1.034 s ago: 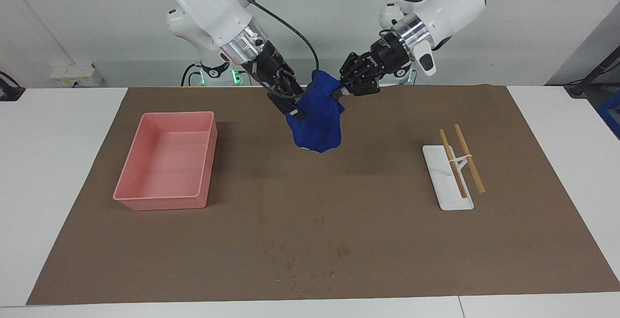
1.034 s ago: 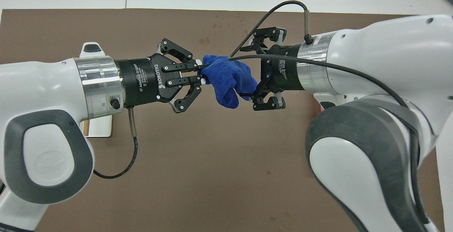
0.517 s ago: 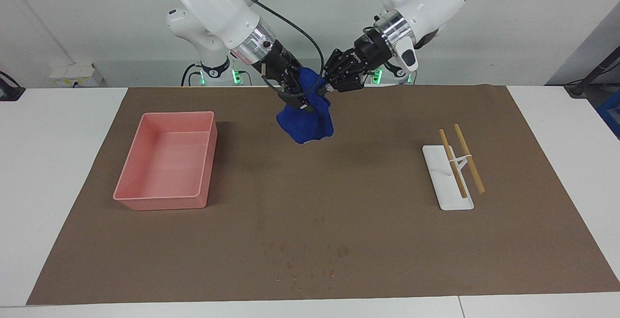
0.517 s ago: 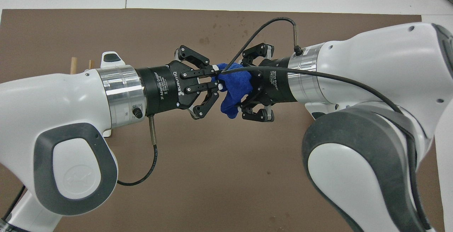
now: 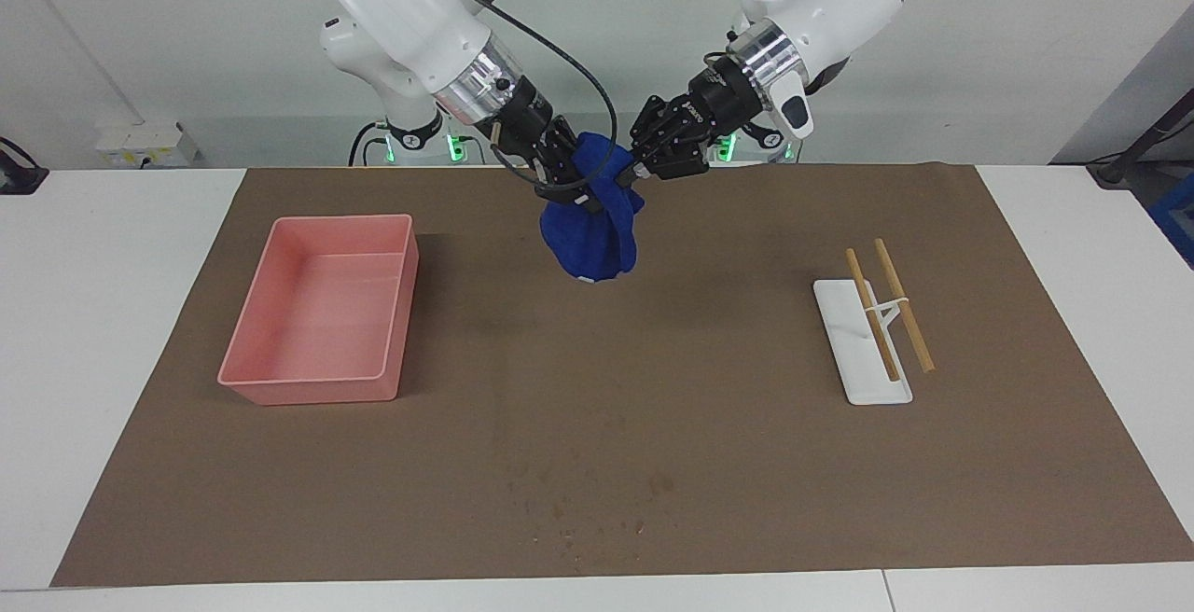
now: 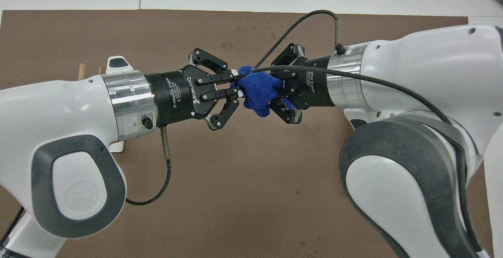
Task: Wipe water with towel using both arms
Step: 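Grasp the towel with the right gripper and open the left gripper, then carry the towel with the right gripper while the left gripper withdraws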
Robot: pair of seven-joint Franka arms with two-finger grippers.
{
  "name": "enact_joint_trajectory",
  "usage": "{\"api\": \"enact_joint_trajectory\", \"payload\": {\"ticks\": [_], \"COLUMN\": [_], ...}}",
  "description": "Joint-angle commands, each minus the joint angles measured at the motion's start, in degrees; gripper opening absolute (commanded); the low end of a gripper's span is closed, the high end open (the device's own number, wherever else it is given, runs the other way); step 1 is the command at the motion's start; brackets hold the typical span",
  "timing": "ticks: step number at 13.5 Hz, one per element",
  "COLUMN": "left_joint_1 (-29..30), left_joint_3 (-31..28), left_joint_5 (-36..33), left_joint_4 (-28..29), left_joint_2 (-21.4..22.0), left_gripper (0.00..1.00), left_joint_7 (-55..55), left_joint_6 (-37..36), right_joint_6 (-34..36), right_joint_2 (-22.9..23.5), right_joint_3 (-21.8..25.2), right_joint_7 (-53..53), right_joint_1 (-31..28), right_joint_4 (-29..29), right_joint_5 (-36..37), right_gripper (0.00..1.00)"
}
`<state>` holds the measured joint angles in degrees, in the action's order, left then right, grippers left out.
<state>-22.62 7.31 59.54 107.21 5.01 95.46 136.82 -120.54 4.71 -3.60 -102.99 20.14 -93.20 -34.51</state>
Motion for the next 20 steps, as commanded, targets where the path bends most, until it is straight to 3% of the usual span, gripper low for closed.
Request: {"api": "enact_joint_trajectory", "payload": {"ticks": [1,2,6,9,11,15,20], "left_joint_1": [0.12,0.30,1.61,3.81,6.35,11.62,16.99], "left_joint_3": [-0.37,-0.45,-0.54,-0.46,-0.54,-0.54,-0.63], "left_joint_5": [0.32,-1.94,-23.01,-37.00,-39.58,-45.89,-54.85], "left_joint_4": [0.90,0.72,0.02,-0.94,-2.08,-4.28,-5.78], "left_joint_2": [1.40,1.40,0.70,0.52,0.44,0.52,0.96], "left_gripper": [1.00,1.00,1.00,1.00,1.00,1.00,1.00], "left_joint_7": [0.52,0.43,-0.36,-7.44,-18.92,-47.23,-78.80], "left_joint_6": [0.64,0.73,0.20,-2.86,-8.03,-20.86,-34.76], "right_joint_6": [-3.81,-4.69,-10.40,-15.67,-19.19,-25.35,-22.47], "right_joint_2": [-0.50,-0.50,-0.93,-0.41,3.00,11.36,10.67], "right_joint_3": [-0.27,-0.27,0.00,0.00,0.08,0.08,0.17], "right_joint_7": [2.26,4.36,15.69,32.44,43.53,57.01,59.14], "right_joint_1": [-0.63,-0.63,-1.86,-3.00,-3.79,-5.28,-6.34], "right_joint_4": [-1.11,-1.46,-5.49,-10.24,-10.43,-10.25,-18.84], "right_joint_5": [0.75,1.72,1.99,2.16,3.21,15.41,29.73], "right_gripper": [0.00,0.00,0.00,0.00,0.00,0.00,0.00]}}
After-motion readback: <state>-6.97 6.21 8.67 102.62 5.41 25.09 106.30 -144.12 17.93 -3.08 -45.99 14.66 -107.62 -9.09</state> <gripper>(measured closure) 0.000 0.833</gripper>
